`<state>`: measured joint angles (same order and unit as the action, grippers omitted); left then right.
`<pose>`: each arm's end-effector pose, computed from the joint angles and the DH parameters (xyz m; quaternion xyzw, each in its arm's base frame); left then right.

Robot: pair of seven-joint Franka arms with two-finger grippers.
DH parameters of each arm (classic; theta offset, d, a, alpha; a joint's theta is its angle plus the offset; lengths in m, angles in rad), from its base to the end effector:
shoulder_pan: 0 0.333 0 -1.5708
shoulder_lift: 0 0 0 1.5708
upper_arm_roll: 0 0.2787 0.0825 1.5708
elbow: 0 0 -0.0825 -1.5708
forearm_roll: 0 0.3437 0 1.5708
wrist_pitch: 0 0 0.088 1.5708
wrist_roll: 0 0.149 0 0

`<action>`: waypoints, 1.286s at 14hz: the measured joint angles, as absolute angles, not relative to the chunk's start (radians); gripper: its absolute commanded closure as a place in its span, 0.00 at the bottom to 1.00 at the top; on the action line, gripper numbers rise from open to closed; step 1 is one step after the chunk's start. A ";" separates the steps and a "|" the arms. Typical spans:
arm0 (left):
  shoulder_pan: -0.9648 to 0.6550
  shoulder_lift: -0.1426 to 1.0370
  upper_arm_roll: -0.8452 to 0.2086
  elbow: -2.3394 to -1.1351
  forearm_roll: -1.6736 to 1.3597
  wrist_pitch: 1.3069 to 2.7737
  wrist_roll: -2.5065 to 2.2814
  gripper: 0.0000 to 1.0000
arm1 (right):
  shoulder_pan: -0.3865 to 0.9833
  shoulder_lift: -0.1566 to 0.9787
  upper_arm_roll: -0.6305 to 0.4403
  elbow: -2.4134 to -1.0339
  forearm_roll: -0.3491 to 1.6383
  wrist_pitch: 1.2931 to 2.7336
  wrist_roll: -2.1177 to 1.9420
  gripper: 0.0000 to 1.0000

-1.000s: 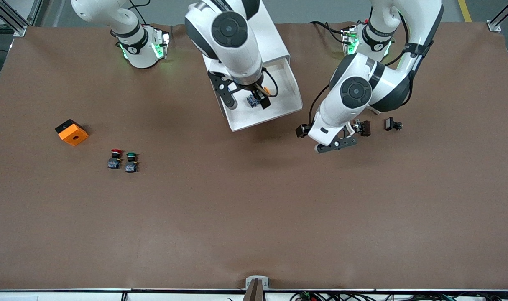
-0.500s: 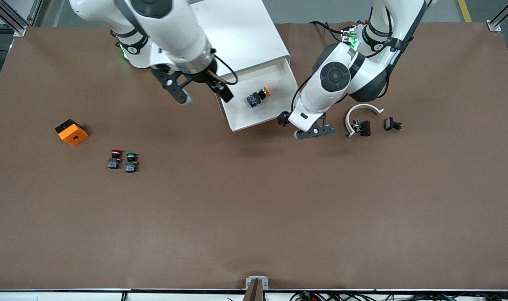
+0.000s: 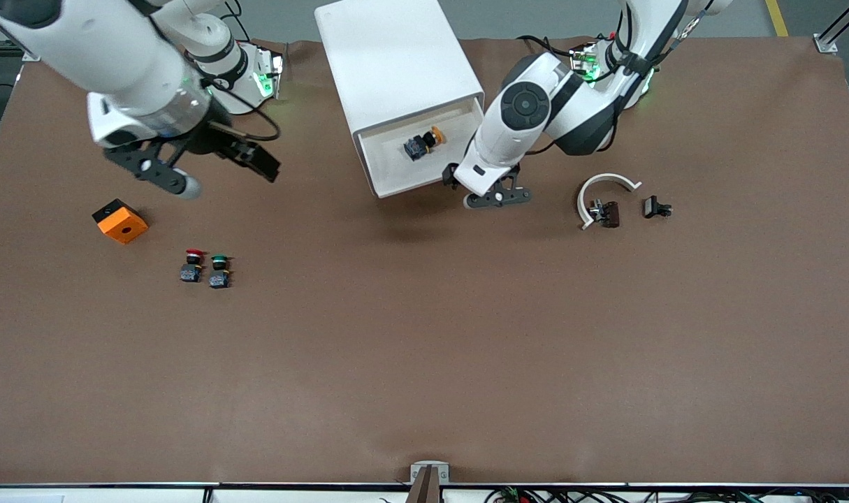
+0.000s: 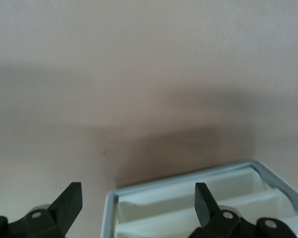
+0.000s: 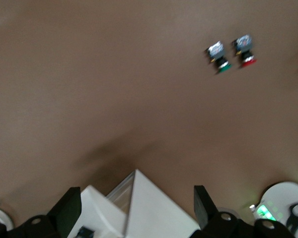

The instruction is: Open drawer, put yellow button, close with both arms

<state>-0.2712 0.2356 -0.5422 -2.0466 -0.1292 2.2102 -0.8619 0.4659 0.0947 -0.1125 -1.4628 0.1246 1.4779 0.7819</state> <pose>0.3647 -0.3968 0.2873 0.9912 0.0684 -0.0969 0.0587 0.4867 0.2028 0.5355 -0.9755 0.2088 0.0638 0.0267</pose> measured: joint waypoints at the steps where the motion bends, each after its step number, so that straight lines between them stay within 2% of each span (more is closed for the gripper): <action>1: -0.272 0.236 -0.565 -2.051 -0.129 2.210 -0.876 0.00 | 0.436 0.084 -0.113 -1.479 0.115 1.479 0.714 0.00; 9: -0.272 0.235 -0.709 -2.085 -0.129 2.211 -0.969 0.00 | 0.141 0.049 -0.114 -1.552 0.099 1.523 0.180 0.00; 18: -0.259 0.236 -0.728 -2.089 -0.129 2.214 -1.028 0.00 | 0.104 0.027 -0.109 -1.557 -0.009 1.548 0.037 0.00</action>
<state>-0.2593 0.2360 -0.7282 -2.0894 -0.1291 2.2137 -1.0283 0.1035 0.0273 -0.1093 -1.5573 -0.0092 1.5481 0.0374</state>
